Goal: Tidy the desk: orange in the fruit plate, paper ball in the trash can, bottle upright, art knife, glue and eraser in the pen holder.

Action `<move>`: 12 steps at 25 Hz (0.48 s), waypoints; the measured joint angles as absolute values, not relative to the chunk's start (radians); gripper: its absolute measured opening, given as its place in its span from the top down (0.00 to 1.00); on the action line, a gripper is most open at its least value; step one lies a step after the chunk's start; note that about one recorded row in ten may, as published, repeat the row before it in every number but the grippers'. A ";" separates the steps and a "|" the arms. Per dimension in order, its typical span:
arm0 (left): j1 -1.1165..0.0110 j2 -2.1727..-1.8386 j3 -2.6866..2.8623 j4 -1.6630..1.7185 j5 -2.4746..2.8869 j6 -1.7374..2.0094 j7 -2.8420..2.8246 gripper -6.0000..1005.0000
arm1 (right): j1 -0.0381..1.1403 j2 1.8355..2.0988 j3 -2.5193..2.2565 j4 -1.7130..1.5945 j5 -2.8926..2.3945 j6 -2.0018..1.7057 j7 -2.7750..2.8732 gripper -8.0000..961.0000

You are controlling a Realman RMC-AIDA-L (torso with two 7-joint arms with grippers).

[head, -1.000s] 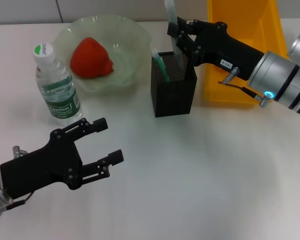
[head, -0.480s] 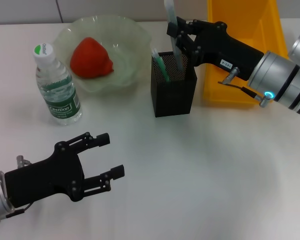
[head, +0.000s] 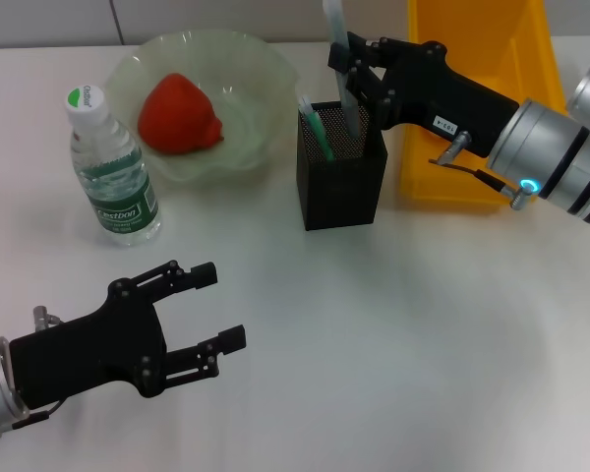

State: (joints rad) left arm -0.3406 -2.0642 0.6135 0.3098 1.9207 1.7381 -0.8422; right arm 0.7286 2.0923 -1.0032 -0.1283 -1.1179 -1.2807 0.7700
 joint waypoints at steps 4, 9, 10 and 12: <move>-0.341 -2.065 0.614 0.310 1.921 1.737 -0.842 0.20 | 0.733 2.092 -1.003 -0.130 -1.118 -1.276 0.768 0.82; -0.342 -2.065 0.614 0.310 1.920 1.738 -0.842 0.20 | 0.740 2.092 -1.003 -0.129 -1.118 -1.274 0.736 0.81; -0.342 -2.065 0.614 0.310 1.920 1.738 -0.842 0.20 | 0.743 2.092 -1.003 -0.128 -1.118 -1.273 0.735 0.81; -0.343 -2.065 0.614 0.310 1.920 1.739 -0.842 0.20 | 0.749 2.092 -1.003 -0.127 -1.118 -1.266 0.735 0.81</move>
